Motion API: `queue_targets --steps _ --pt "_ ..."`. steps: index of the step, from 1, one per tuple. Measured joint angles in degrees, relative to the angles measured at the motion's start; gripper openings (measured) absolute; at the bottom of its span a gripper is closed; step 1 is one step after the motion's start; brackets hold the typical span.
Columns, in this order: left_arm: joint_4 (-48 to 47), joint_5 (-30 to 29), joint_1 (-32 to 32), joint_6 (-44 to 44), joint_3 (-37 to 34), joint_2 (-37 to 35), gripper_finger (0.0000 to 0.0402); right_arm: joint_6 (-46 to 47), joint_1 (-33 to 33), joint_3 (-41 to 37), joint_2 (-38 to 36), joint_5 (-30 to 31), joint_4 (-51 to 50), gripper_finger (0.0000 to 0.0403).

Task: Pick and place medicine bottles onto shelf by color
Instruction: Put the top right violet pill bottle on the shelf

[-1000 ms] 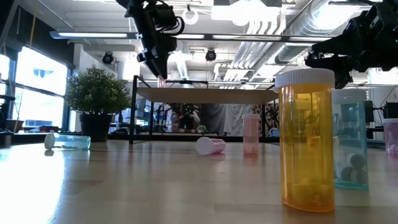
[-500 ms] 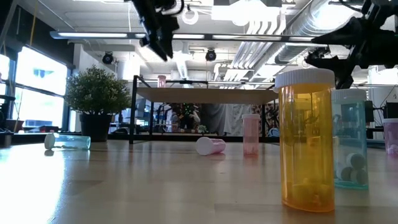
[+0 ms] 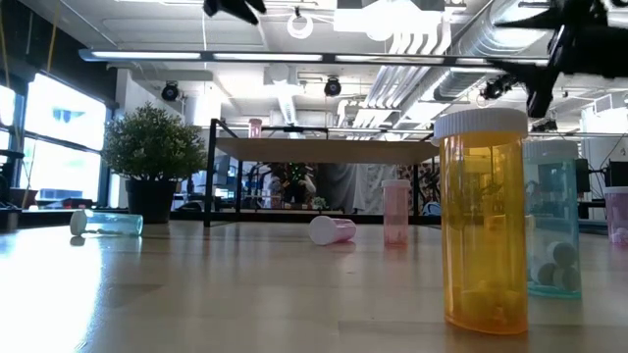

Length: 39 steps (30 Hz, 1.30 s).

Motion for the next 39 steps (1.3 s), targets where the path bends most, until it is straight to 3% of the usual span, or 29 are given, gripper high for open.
queue_targets --steps 5,9,16,22,27,39 --pt "8.7 -0.2 -6.0 -4.5 -12.7 -8.9 0.0186 -8.9 0.0 8.2 1.1 0.4 -3.5 0.0201" --pt "17.6 -2.5 -10.7 -7.8 -23.3 -15.0 0.0186 -10.5 0.0 16.6 4.4 0.4 -14.4 0.0201" --pt "27.4 -3.0 -16.7 -12.6 -36.7 -22.9 0.0184 1.0 0.0 28.8 15.6 -3.8 -33.6 0.0201" --pt "35.8 -2.6 -22.4 -14.5 -46.2 -27.6 0.0182 13.3 0.1 34.6 27.1 -9.1 -40.5 0.0201" --pt "36.7 -2.8 -25.3 -15.9 -49.0 -29.7 0.0182 25.8 2.5 35.6 35.6 -12.3 -40.9 0.0201" --pt "36.4 -2.6 -27.2 -12.8 -49.4 -31.7 0.0182 53.6 14.6 35.6 52.1 -11.1 -44.3 0.0201"
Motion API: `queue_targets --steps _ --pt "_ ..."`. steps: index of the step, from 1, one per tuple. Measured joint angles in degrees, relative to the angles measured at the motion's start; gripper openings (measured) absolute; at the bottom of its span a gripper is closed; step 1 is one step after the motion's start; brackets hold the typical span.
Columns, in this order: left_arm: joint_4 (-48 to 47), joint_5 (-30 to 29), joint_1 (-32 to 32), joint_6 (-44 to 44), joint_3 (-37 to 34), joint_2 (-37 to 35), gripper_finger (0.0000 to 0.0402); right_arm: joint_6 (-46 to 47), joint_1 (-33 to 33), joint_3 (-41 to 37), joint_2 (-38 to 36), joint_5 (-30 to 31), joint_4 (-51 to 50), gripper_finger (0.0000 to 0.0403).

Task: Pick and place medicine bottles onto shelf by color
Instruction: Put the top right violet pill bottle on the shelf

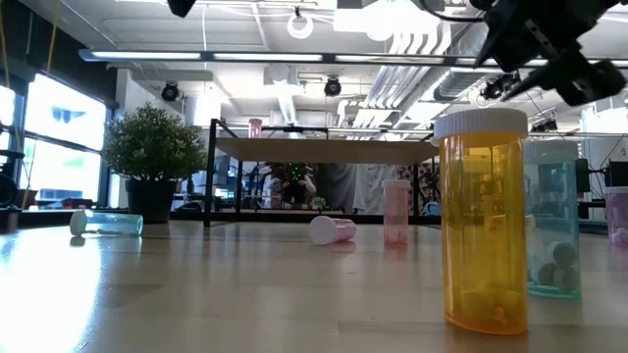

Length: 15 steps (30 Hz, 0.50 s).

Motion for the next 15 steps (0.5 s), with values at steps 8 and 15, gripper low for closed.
queue_targets --steps 8,15 --pt "-0.3 0.2 0.0 2.1 0.0 0.0 0.0182 17.0 8.8 0.0 7.1 1.0 -2.5 0.0201" --pt "-1.7 0.3 0.0 3.3 0.0 0.0 0.0182 27.7 14.3 0.0 9.3 1.4 -9.9 0.0201"
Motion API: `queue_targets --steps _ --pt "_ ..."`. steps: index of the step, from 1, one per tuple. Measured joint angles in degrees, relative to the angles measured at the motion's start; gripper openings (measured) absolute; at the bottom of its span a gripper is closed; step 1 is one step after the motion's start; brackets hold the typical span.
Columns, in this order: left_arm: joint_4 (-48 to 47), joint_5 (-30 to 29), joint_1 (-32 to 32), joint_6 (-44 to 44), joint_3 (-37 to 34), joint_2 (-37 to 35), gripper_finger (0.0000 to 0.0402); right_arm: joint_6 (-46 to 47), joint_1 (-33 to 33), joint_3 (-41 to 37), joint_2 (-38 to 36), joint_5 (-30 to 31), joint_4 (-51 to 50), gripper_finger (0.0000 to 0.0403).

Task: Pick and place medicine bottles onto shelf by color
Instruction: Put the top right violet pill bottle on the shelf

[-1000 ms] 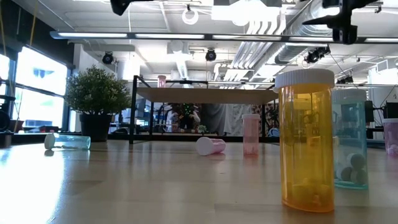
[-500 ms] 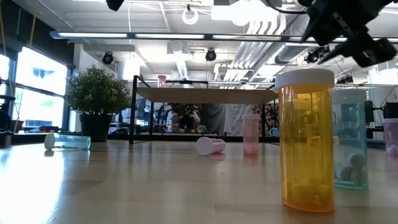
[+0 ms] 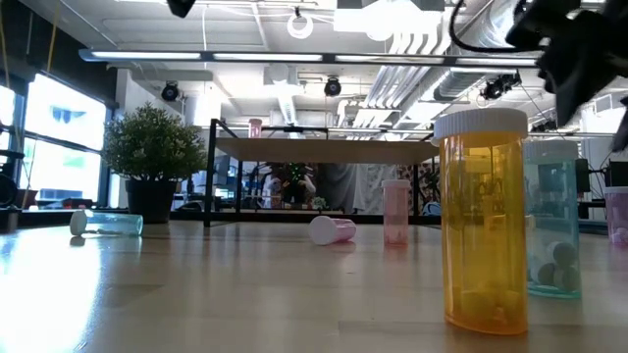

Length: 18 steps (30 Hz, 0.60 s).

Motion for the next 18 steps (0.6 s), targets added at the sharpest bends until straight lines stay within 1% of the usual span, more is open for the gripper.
queue_targets --steps 4,11,18 --pt "-0.6 0.0 0.0 0.1 0.0 0.0 0.0182 2.1 0.5 0.0 -1.7 -0.2 -6.0 0.0201" --pt "-0.4 0.0 0.0 0.1 0.0 0.0 0.0182 3.1 -1.2 0.0 -5.5 -0.3 -16.8 0.0201" --pt "-0.4 -0.2 0.0 0.1 0.0 0.0 0.0182 -0.1 -4.2 0.0 -8.0 -0.6 -22.6 0.0201"
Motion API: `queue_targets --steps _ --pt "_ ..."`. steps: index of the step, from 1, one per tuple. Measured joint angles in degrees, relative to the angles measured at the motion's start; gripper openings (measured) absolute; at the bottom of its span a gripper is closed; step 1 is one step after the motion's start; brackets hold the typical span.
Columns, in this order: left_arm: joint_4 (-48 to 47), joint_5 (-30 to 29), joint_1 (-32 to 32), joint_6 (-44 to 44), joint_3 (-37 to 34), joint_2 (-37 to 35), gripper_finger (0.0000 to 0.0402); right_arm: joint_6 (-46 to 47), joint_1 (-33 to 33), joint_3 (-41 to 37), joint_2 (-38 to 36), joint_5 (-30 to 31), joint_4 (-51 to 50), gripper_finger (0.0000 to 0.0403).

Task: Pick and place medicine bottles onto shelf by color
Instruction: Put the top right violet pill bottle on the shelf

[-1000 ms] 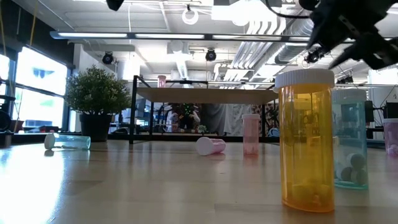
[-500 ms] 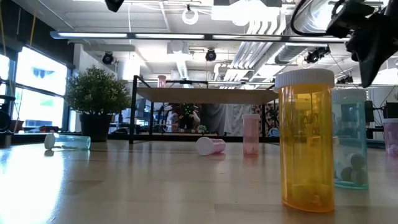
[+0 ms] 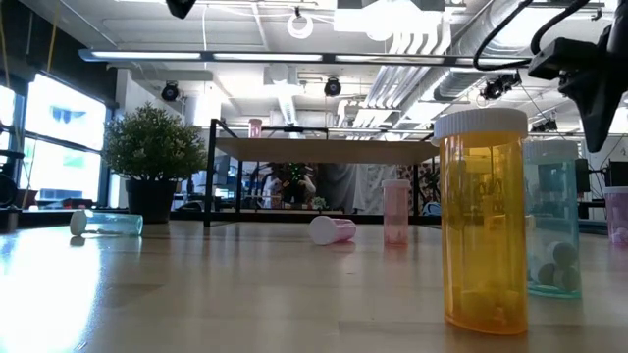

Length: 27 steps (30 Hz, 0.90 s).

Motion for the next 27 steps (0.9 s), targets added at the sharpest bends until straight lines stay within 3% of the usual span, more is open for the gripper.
queue_targets --steps 7,13,18,23,27 --pt "0.0 -0.1 0.0 0.0 0.0 0.0 0.0182 -4.3 -3.7 0.0 0.2 0.5 -6.3 0.0201" --pt "0.0 -0.5 0.0 0.0 0.0 0.0 0.0182 -5.3 -6.7 0.0 0.9 0.5 -5.9 0.0201" --pt "0.1 -0.5 0.0 0.0 0.0 0.0 0.0182 -2.1 -7.9 0.0 3.3 0.0 -5.4 0.0201" --pt "0.0 -0.5 0.0 -0.3 0.0 0.0 0.0182 5.0 -7.5 0.0 5.4 -5.5 -5.4 0.0201" --pt "0.0 -0.5 0.0 0.9 0.0 0.0 0.0182 8.9 -7.4 0.0 5.7 -4.6 -5.6 0.0201"
